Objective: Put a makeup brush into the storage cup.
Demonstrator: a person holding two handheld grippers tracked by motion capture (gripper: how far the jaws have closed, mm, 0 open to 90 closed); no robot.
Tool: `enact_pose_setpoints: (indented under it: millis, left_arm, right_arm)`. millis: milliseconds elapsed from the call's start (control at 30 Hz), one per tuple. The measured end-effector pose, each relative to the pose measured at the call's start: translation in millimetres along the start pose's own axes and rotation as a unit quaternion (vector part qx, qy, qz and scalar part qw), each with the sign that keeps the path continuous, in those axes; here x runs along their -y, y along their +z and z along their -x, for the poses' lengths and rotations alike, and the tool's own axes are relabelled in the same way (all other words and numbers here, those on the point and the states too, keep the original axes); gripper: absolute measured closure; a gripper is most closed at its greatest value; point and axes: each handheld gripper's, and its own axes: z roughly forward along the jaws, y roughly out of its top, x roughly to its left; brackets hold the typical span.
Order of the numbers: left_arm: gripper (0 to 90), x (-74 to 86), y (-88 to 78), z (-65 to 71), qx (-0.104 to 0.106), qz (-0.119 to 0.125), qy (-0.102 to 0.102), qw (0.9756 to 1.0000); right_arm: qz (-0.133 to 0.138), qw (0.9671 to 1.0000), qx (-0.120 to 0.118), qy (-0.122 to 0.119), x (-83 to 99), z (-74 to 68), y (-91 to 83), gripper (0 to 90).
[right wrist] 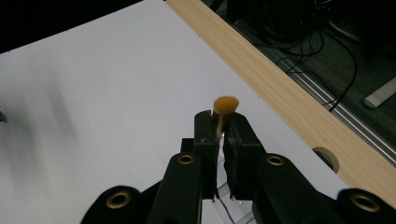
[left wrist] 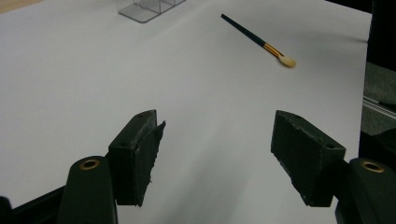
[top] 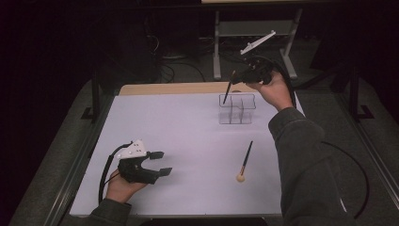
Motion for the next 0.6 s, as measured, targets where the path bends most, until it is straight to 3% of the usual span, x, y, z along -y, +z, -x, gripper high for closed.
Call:
enact_pose_setpoints:
  millis: [600]
  left_arm:
    - [31.2, 0.3, 0.2, -0.3, -0.002, -0.001, 0.005, 1.0000]
  right_arm:
    - [0.003, 0.9998, 0.007, 0.020, 3.1, 6.7, 11.4, 83.4]
